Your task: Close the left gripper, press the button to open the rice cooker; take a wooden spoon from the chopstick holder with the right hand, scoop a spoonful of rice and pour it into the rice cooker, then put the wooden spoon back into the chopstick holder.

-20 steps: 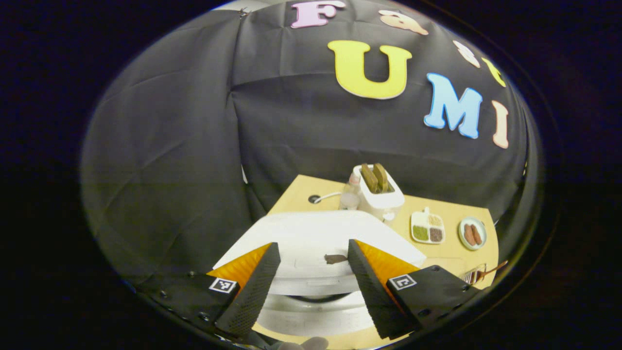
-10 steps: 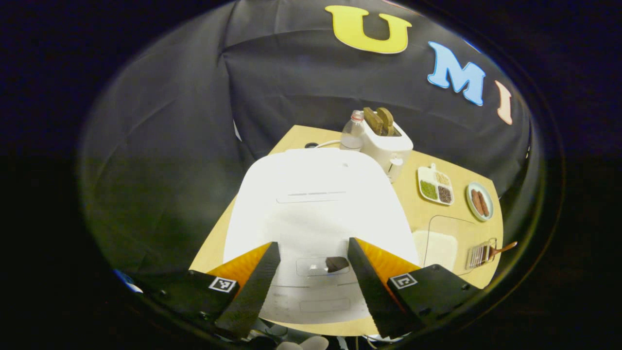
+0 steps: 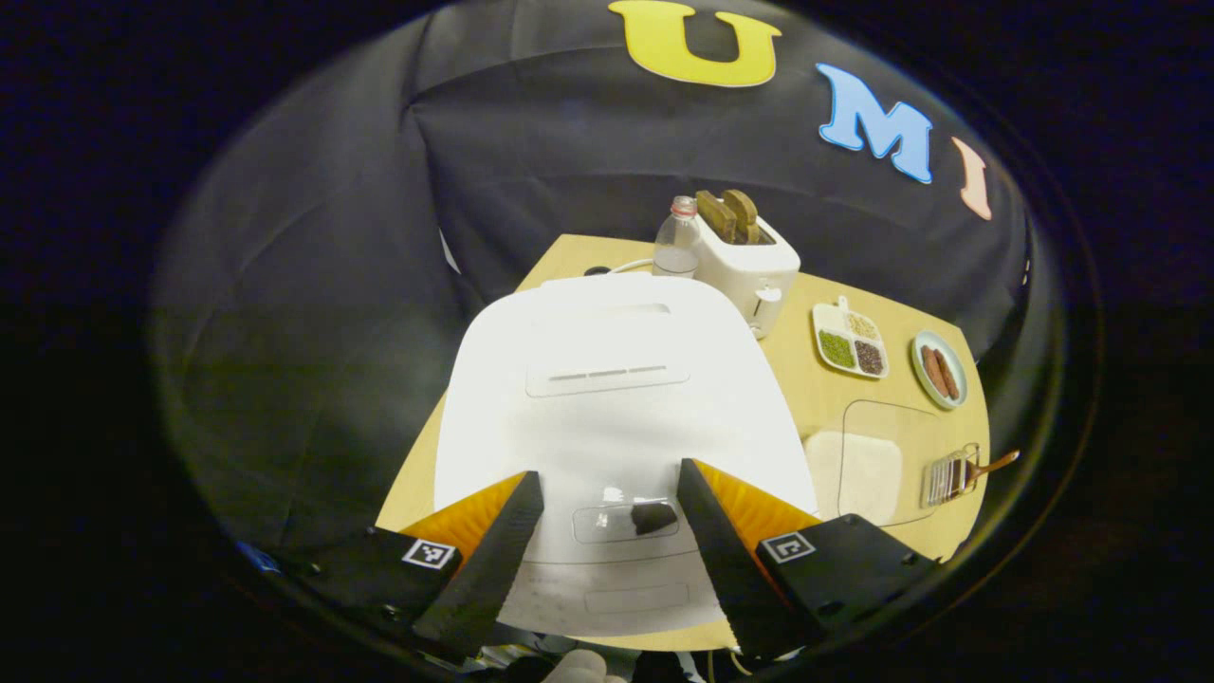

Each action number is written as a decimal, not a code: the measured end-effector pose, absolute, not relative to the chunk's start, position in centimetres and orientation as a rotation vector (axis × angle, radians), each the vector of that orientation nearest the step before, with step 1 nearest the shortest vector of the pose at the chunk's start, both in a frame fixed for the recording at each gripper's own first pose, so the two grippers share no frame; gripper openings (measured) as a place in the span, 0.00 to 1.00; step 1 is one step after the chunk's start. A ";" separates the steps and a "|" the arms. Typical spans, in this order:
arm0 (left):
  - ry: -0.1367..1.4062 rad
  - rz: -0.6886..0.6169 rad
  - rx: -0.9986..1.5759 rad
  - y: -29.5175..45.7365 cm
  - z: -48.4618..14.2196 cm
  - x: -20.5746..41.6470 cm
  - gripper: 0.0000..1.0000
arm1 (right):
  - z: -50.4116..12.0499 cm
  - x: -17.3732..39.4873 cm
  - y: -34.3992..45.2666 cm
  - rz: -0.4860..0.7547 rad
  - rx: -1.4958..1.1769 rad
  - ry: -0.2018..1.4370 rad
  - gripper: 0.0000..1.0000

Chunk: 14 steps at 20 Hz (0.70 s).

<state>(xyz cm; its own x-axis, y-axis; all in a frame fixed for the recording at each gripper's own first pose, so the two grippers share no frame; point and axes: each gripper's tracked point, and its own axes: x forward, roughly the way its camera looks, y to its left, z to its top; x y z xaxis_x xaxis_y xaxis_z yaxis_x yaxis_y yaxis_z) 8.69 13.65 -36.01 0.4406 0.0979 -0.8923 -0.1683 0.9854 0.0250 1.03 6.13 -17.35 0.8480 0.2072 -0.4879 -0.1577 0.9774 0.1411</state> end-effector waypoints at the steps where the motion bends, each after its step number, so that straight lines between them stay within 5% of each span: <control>1: 1.098 0.165 -0.077 13.5 -35.8 8.8 1.00 | -17.2 1.1 6.0 0.188 0.097 0.520 0.99; 14: 0.977 0.166 -0.055 13.2 -34.7 10.5 1.00 | -16.6 1.5 4.9 0.170 0.087 0.511 0.99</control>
<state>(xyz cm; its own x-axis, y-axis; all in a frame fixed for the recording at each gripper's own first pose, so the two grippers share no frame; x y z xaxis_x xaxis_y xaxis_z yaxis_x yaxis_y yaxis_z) 10.50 13.21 -34.71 0.5475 0.1157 -0.8288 -0.1649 0.9859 0.0287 1.51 4.93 -16.63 0.8584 0.1836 -0.4790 -0.1404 0.9822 0.1248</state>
